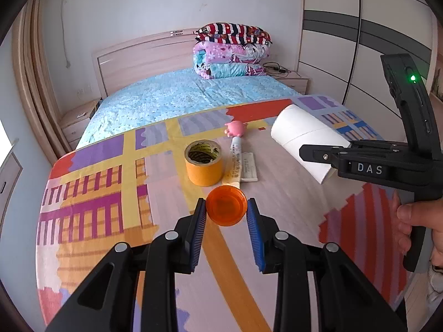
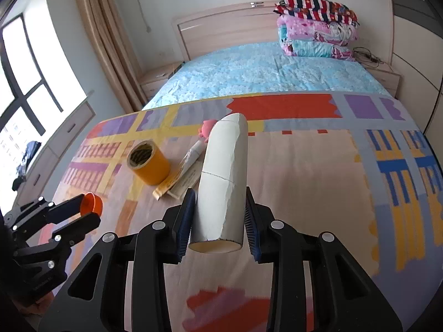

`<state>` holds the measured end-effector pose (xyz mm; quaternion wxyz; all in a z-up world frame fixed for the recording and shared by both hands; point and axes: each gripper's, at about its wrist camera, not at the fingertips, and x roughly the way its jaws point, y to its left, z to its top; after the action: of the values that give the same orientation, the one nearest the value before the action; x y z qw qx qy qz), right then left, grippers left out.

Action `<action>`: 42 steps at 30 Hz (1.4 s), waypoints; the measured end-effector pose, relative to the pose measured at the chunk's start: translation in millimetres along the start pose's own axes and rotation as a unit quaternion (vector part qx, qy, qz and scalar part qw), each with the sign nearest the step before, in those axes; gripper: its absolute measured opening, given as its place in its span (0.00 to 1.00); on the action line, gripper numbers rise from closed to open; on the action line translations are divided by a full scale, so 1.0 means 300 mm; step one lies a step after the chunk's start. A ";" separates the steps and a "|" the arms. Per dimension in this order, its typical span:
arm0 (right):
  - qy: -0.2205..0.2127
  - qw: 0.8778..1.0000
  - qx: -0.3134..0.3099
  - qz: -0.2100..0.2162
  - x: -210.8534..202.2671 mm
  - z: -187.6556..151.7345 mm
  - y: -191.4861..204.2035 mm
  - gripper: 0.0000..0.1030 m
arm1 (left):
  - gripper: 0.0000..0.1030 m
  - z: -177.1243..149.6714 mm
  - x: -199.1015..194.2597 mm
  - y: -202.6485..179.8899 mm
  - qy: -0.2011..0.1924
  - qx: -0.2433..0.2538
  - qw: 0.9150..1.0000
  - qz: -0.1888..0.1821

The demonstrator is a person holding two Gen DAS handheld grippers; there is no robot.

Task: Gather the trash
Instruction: 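Grasp the white paper roll with the right tool while the left tool grasps the orange cap, then carry the paper roll and orange cap in both tools over the bin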

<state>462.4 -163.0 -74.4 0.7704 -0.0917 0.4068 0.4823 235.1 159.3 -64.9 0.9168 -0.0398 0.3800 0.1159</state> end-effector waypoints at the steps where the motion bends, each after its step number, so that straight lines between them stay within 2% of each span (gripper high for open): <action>1: -0.001 1.000 -0.001 0.000 -0.014 -0.008 0.000 0.33 | 0.28 -0.007 -0.016 -0.008 -0.001 0.000 1.000 0.000; 10: -0.015 1.000 -0.014 0.007 -0.146 -0.090 -0.010 0.33 | 0.28 -0.058 -0.132 -0.076 -0.012 0.007 1.000 -0.004; 20: -0.012 0.999 -0.045 0.014 -0.292 -0.264 -0.006 0.33 | 0.28 -0.160 -0.236 -0.154 -0.024 0.017 1.000 0.000; 23: -0.010 0.998 -0.052 0.021 -0.331 -0.315 0.003 0.29 | 0.28 -0.190 -0.265 -0.173 -0.027 0.015 0.999 -0.007; 32: -0.010 0.996 -0.072 0.044 -0.427 -0.437 0.044 0.29 | 0.28 -0.296 -0.367 -0.262 -0.038 0.016 0.998 -0.041; 42: 0.000 0.993 -0.088 0.079 -0.509 -0.590 0.070 0.29 | 0.28 -0.444 -0.437 -0.332 -0.019 0.027 0.997 -0.077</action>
<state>318.8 -348.6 -75.2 0.7185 -0.1269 0.3686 0.5760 77.9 17.2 -68.2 0.9307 -0.0421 0.3616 0.0360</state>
